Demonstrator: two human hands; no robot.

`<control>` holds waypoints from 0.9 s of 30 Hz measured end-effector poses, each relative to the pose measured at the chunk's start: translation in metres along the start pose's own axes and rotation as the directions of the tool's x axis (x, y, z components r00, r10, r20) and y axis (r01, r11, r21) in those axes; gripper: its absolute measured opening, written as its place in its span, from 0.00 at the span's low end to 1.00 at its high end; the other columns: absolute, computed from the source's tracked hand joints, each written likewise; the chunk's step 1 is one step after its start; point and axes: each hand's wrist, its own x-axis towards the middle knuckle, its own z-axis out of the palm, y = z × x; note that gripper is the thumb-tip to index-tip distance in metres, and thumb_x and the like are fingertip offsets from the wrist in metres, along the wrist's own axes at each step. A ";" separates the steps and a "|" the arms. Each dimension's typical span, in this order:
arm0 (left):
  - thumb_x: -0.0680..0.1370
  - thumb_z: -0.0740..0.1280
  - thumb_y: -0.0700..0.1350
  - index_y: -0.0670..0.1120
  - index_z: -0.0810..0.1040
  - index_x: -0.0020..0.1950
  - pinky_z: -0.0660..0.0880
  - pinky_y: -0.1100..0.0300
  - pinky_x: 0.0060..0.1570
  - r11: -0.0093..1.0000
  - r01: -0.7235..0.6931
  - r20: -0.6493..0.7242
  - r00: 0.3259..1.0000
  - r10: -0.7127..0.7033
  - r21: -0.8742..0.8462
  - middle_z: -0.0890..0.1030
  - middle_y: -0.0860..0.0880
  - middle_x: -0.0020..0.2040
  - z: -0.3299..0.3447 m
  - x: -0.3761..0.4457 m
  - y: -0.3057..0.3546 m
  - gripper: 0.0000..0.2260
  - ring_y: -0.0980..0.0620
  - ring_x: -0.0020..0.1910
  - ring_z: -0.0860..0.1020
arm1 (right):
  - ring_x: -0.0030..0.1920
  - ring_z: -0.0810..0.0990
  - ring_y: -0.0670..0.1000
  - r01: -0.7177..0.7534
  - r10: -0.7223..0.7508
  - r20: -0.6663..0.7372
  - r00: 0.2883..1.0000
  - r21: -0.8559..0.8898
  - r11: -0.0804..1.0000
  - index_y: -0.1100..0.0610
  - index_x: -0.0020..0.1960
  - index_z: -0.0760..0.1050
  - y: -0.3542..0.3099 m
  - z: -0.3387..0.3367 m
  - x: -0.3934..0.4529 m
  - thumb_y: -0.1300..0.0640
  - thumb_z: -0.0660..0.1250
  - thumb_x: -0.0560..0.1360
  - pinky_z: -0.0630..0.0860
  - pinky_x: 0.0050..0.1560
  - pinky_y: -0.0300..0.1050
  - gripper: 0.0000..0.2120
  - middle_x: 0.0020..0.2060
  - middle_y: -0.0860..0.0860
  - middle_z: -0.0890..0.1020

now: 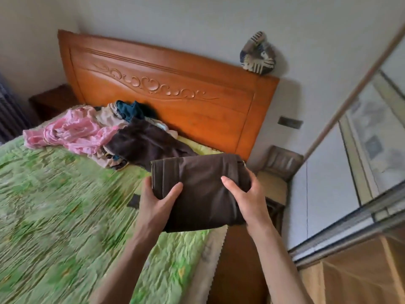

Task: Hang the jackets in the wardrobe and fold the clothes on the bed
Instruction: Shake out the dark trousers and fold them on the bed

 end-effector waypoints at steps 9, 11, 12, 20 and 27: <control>0.75 0.79 0.52 0.60 0.65 0.77 0.75 0.50 0.70 0.994 -0.106 0.215 0.972 0.097 0.030 0.78 0.59 0.67 0.113 -0.005 0.035 0.35 0.60 0.65 0.78 | 0.54 0.79 0.40 -0.026 0.034 -0.247 0.968 0.037 0.999 0.39 0.68 0.71 -0.002 -0.113 0.003 0.41 0.75 0.73 0.77 0.49 0.36 0.25 0.54 0.33 0.77; 0.75 0.78 0.51 0.64 0.66 0.74 0.77 0.54 0.66 0.992 -0.122 0.266 0.957 0.112 0.022 0.79 0.65 0.62 0.133 -0.008 0.050 0.33 0.66 0.59 0.79 | 0.55 0.78 0.40 -0.022 0.036 -0.286 0.957 0.050 0.999 0.39 0.68 0.71 -0.002 -0.132 0.004 0.41 0.75 0.73 0.77 0.49 0.36 0.26 0.55 0.33 0.77; 0.75 0.78 0.50 0.65 0.66 0.73 0.77 0.57 0.64 0.991 -0.130 0.284 0.951 0.119 0.020 0.79 0.67 0.60 0.142 -0.009 0.057 0.32 0.68 0.57 0.80 | 0.54 0.78 0.40 -0.018 0.035 -0.304 0.952 0.059 0.998 0.39 0.69 0.71 -0.002 -0.142 0.005 0.41 0.75 0.73 0.78 0.49 0.36 0.26 0.55 0.34 0.77; 0.75 0.78 0.51 0.61 0.65 0.77 0.76 0.71 0.48 0.976 -0.207 0.342 0.924 0.171 0.070 0.79 0.66 0.55 0.210 -0.018 0.084 0.34 0.75 0.50 0.79 | 0.61 0.79 0.50 -0.016 0.065 -0.411 0.909 0.120 0.993 0.44 0.74 0.70 0.002 -0.204 0.014 0.41 0.74 0.73 0.82 0.57 0.48 0.32 0.64 0.44 0.79; 0.75 0.77 0.53 0.65 0.65 0.74 0.77 0.65 0.52 0.978 -0.193 0.428 0.893 0.140 0.082 0.77 0.67 0.56 0.260 -0.023 0.087 0.33 0.74 0.49 0.79 | 0.60 0.81 0.49 -0.016 0.106 -0.501 0.859 0.181 0.983 0.45 0.70 0.74 0.003 -0.242 0.005 0.44 0.76 0.74 0.82 0.61 0.55 0.26 0.61 0.44 0.81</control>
